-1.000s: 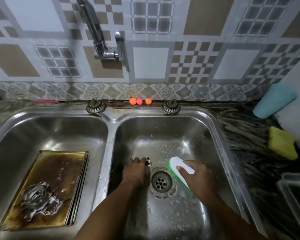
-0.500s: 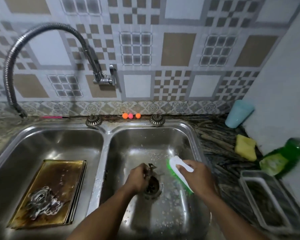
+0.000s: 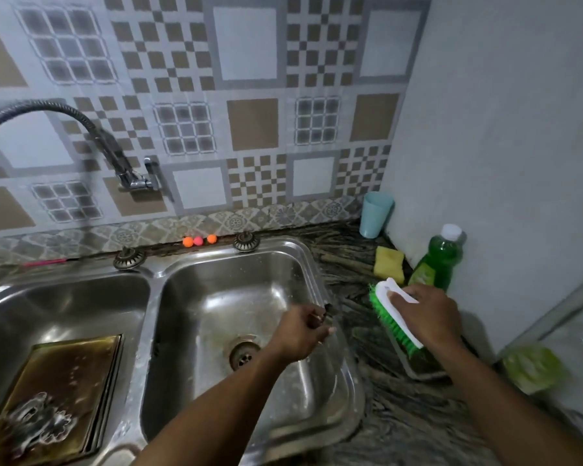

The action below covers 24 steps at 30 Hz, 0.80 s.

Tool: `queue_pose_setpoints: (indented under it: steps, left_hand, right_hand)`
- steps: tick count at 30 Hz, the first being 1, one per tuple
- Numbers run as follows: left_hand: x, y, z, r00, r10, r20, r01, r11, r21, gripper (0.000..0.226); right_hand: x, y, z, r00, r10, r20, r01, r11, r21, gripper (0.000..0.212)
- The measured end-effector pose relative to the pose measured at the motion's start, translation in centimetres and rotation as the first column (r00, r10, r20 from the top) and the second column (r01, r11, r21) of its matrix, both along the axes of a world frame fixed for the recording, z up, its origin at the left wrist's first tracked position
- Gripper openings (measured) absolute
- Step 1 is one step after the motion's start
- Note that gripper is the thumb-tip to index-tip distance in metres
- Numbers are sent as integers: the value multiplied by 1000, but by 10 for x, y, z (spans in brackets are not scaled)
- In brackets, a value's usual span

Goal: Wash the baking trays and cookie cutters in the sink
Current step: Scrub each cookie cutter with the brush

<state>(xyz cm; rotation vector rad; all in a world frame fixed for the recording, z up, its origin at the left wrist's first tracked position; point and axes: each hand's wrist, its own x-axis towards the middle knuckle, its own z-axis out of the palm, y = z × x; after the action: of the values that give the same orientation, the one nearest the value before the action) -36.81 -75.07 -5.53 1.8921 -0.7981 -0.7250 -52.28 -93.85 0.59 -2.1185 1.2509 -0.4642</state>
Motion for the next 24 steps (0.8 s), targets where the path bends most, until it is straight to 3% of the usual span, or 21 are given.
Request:
queue_pose_setpoints:
  steps: [4,11,15,21,24]
  left_hand:
    - [-14,-13,-6,1000,-25,13,25,999,-33,19]
    - [-18,-16,-16,983,-1,-182,-20,993,-116,33]
    - [-18,-11,-19,972,56,-226,-84,990,-115,20]
    - [-15,-3,-18,961,92,-263,-131,982,-136,13]
    - [-9,2,-12,957,92,-276,-135,981,-140,15]
  right_hand:
    - [-22,-11,-5,994,-83,-68,82,997,-13,33]
    - [-25,-20,-37,979,-125,-164,124,992,-18,37]
    - [-22,-20,-52,970,-98,-221,89,995,-51,43]
    - [-22,-15,-66,978,-70,-197,65,997,-32,48]
    - [-22,-14,-58,985,-113,-134,107,993,-55,39]
